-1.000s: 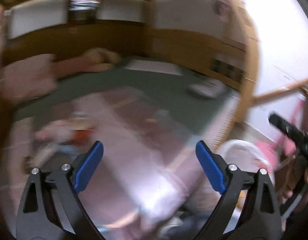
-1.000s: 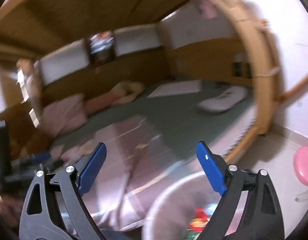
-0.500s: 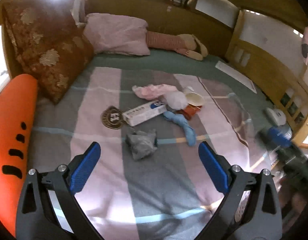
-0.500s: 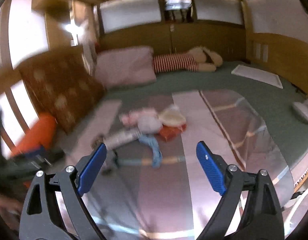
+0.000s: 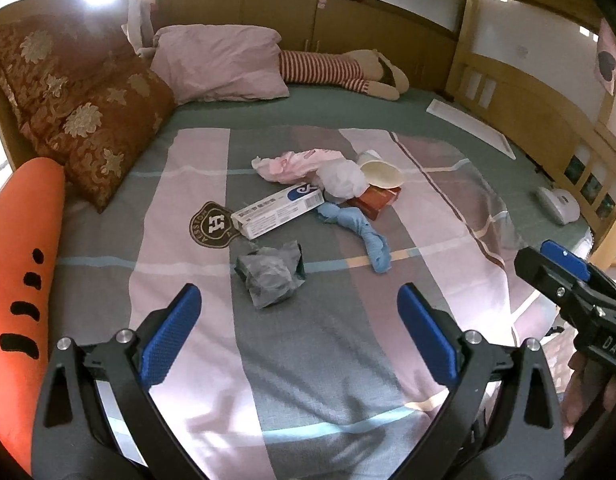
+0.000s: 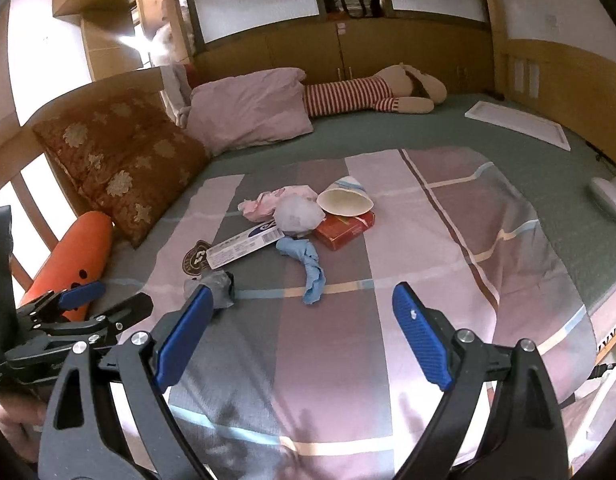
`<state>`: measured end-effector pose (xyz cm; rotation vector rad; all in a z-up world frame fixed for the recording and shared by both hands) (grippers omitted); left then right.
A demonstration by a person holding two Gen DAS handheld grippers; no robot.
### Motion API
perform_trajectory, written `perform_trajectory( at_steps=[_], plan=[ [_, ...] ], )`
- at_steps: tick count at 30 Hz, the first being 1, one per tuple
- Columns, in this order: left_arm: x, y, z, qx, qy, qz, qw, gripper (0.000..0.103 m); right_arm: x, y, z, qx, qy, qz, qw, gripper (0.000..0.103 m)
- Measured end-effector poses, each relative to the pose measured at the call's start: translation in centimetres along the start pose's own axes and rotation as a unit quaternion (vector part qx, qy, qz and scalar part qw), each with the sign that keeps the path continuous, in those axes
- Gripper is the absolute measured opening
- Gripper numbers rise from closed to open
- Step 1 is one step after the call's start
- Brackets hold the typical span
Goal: Collect trash
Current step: 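Return both tools above the remaining trash on the bed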
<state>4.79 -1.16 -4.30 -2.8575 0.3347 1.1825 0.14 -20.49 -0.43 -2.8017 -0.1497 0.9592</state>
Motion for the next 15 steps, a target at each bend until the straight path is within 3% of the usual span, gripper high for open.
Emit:
perform_trajectory(
  at_steps=[15],
  plan=[
    [0.14, -0.15, 0.04, 0.0, -0.002, -0.001, 1.0, 0.098, 0.35, -0.26, 0.26, -0.005, -0.006, -0.001, 1.0, 0.089]
  ],
)
Point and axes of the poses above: each gripper's, at about its wrist camera, not at the fingertips, and x roughly the way its jaws point, y to its right, z to its underside, the point moved 3 cm from there along x, roughly the way its jaws point, and after that the axes turned 4 degrees about x, right-handed, at the moved point
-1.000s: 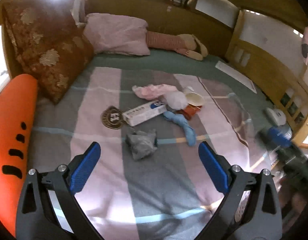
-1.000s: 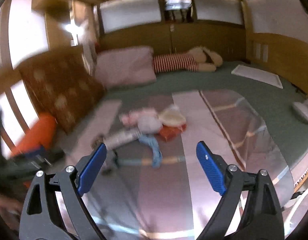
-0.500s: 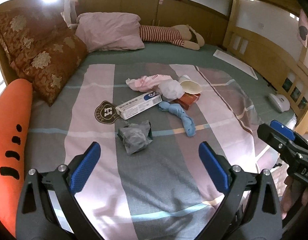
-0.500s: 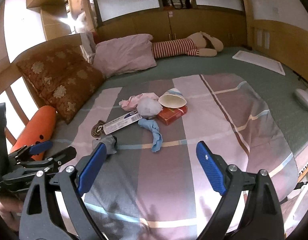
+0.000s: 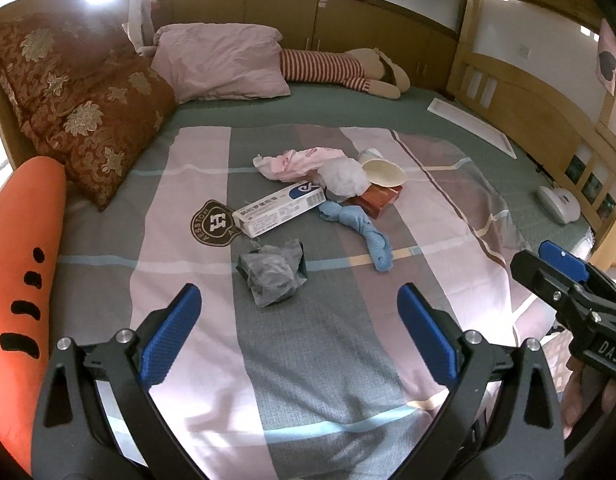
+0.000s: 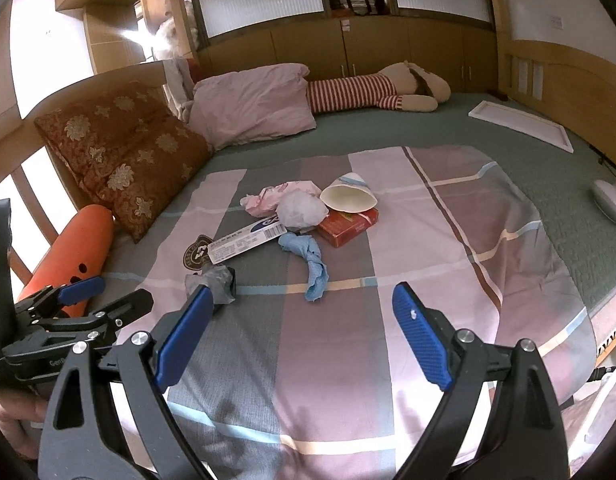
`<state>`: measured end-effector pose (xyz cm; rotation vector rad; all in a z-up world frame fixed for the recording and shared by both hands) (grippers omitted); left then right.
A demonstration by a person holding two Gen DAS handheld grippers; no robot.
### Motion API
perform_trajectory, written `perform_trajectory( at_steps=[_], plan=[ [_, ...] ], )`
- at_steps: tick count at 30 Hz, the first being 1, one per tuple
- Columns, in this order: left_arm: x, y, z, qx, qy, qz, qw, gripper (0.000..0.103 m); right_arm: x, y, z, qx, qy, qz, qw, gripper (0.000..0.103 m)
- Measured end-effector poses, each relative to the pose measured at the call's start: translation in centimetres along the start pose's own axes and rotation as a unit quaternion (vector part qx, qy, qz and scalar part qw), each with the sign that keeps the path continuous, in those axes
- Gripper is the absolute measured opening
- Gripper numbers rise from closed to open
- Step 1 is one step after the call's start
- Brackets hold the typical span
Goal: Collect trash
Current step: 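Return both tools above the remaining trash on the bed, then grasp the grey cloth with the left tool while the right tool grasps the blue cloth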
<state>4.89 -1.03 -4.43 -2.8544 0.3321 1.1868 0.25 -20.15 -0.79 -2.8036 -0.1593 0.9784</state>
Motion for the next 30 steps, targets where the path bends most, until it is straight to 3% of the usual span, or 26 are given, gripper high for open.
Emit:
perform_trajectory(
  at_steps=[10, 19, 26, 30],
  plan=[
    [0.5, 0.1, 0.4, 0.005, -0.006, -0.006, 1.0, 0.098, 0.1, -0.1, 0.1, -0.001, -0.003, -0.001, 1.0, 0.089],
    [4.5, -1.2, 0.8, -0.012, -0.053, -0.025, 0.9982, 0.098, 1.3, -0.4, 0.3, -0.009, -0.018, 0.003, 1.0, 0.089],
    [8.9, -0.9, 0.0, 0.0, -0.076, -0.038, 0.9964, 0.098, 5.3, -1.7, -1.2, -0.052, -0.047, 0.017, 0.997, 0.089],
    [11.9, -1.7, -0.2, -0.005, -0.097, -0.05, 0.994, 0.098, 9.9, -1.7, -2.5, -0.073, -0.068, 0.036, 0.994, 0.089]
  ],
)
Point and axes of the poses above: each gripper's, at about its wrist camera, not at the fingertips, and x roughly the way its jaws point, y to its right, z to its underside, the point moved 3 cm from there along x, roughly the way its jaws point, and after that the axes turned 4 degrees about x, right-handed, at the moved point
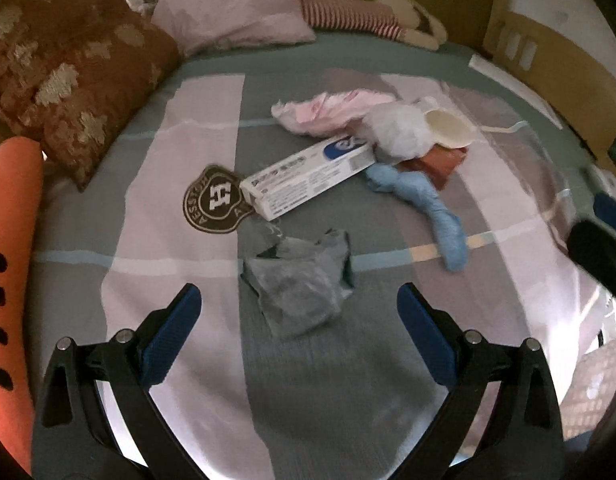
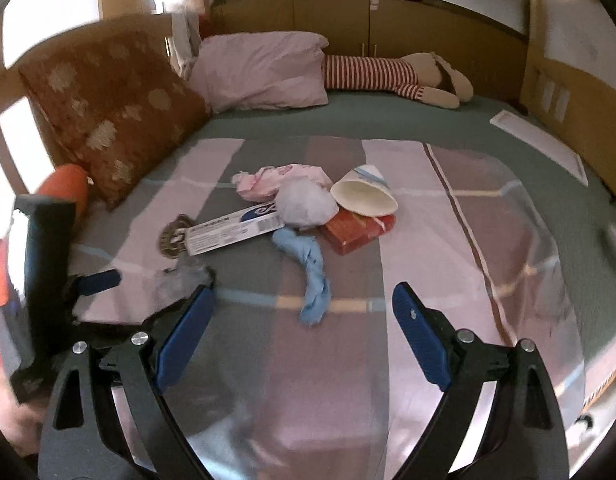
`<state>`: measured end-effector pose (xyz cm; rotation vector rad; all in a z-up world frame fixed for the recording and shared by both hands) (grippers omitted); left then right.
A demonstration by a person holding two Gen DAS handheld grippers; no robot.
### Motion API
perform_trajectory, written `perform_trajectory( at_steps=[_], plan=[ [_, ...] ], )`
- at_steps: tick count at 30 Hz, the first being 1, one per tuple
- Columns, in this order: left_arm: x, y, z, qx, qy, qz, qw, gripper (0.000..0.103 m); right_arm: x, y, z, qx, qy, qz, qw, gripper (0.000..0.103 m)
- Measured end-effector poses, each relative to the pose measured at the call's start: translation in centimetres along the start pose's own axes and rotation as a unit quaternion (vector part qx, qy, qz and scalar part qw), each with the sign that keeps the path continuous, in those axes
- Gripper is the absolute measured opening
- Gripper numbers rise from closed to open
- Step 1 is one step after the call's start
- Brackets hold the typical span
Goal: Collect trash
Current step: 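Grasp the grey cloth with the left tool while the right tool grasps the blue cloth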
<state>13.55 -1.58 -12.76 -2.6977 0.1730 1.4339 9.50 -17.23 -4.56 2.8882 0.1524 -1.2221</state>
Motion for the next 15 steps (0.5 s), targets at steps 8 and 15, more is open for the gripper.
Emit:
perform_trajectory(
  at_steps=[8, 15],
  plan=[
    [3.3, -1.6, -0.4, -0.033, -0.029, 0.034, 0.9985, 0.055, 10.2, 1.4, -0.9, 0.015, -0.073, 0.001, 0.997, 0.086],
    [-4.0, -2.2, -2.2, -0.032, 0.065, 0.059, 0.9957, 0.046, 14.1, 0.3, -1.1, -0.004, -0.088, -0.022, 0.996, 0.066]
  ],
)
Point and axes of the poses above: each gripper's, at about its wrist camera, not at the fingertips, and x roughly the way its jaws point, y to its right, z to its underside, the point moved 3 cm from there along x, roughly the way its jaws point, and after that the axes turned 4 degrees about x, right-handed, at the moved point
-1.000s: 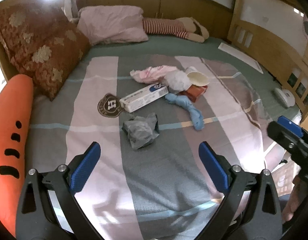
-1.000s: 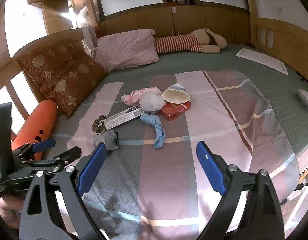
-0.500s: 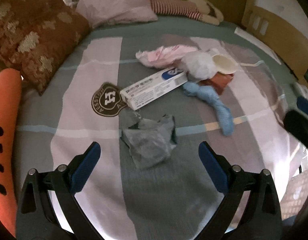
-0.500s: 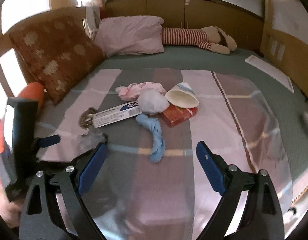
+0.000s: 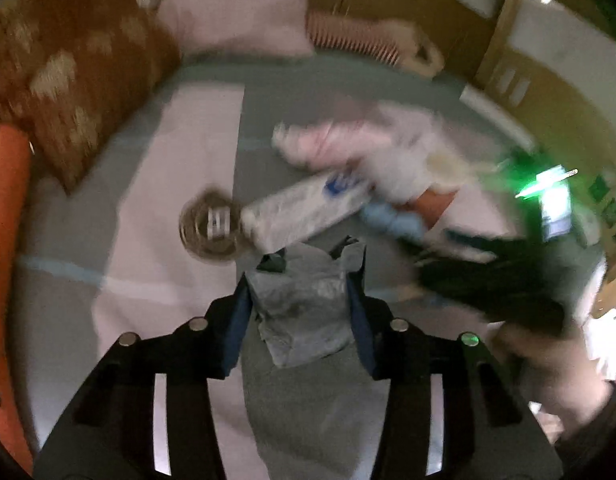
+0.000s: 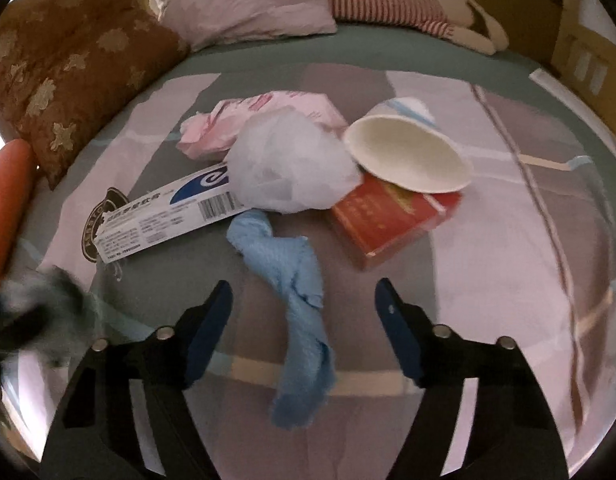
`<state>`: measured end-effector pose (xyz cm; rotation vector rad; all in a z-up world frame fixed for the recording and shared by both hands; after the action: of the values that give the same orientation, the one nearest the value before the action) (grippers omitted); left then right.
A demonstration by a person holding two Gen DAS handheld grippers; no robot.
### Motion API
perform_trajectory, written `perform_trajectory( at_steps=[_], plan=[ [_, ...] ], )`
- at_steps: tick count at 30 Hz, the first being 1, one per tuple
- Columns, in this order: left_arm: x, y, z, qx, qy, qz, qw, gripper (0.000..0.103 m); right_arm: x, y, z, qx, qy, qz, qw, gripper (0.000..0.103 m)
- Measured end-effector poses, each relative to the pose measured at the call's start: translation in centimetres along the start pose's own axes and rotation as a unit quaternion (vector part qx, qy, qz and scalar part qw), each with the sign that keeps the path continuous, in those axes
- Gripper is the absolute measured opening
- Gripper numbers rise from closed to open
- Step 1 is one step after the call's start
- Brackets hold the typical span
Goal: Collect trash
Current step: 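Grasp the grey cloth with the left tool while the right tool grasps the blue cloth, then carry grey cloth and blue cloth to the trash bin and release both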
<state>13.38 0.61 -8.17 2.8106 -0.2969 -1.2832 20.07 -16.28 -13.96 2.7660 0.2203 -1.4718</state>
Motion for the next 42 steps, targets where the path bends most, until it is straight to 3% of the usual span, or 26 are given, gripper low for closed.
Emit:
perform_trajectory(
  at_steps=[1, 3, 6, 10, 14, 20, 27, 42],
  plan=[
    [-1.4, 0.3, -0.3, 0.007, 0.017, 0.001, 0.9998, 0.046, 0.4, -0.2, -0.1, -0.002, -0.003, -0.005, 1.0, 0.062],
    [-5.2, 0.9, -1.0, 0.024, 0.065, -0.004, 0.9976, 0.046, 1.2, -0.5, -0.1, -0.004, -0.023, -0.018, 1.0, 0.039],
    [-8.5, 1.1, -1.6, 0.02, 0.103, 0.003, 0.9944, 0.046, 0.7, -0.8, -0.1, -0.015, -0.027, -0.012, 0.999, 0.023],
    [-10.3, 1.3, -2.0, 0.02, 0.128, 0.002, 0.9916, 0.046, -3.9, -1.9, -0.5, -0.016, 0.009, -0.044, 0.999, 0.022],
    [-10.4, 1.1, -2.2, 0.013, 0.118, 0.001, 0.9929, 0.046, -10.5, -2.6, 0.0, -0.005, 0.049, -0.062, 0.997, 0.022],
    [-11.8, 1.0, -1.6, 0.003, 0.126, 0.008, 0.9919, 0.046, -19.7, -2.7, 3.3, 0.018, 0.149, -0.073, 0.986, 0.022],
    [-12.3, 2.6, 0.6, 0.017, 0.12, 0.007, 0.9926, 0.046, -21.7, -1.3, 7.0, 0.041, 0.167, -0.056, 0.984, 0.022],
    [-10.1, 3.4, 1.5, 0.033, 0.093, -0.005, 0.9951, 0.046, -21.2, -1.3, 7.3, 0.035, 0.164, -0.045, 0.985, 0.022]
  ],
)
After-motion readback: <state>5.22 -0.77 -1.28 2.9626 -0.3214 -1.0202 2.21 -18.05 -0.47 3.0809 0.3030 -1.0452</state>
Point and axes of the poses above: each gripper's, at about its wrist camera, not at the fingertips, and x roughly the way its jaws point, y to its right, z to its underside, the point moved 3 cm from there along x, roughly the way its jaws point, and after that the axes turned 4 degrees about x, right-handed, at the moved point
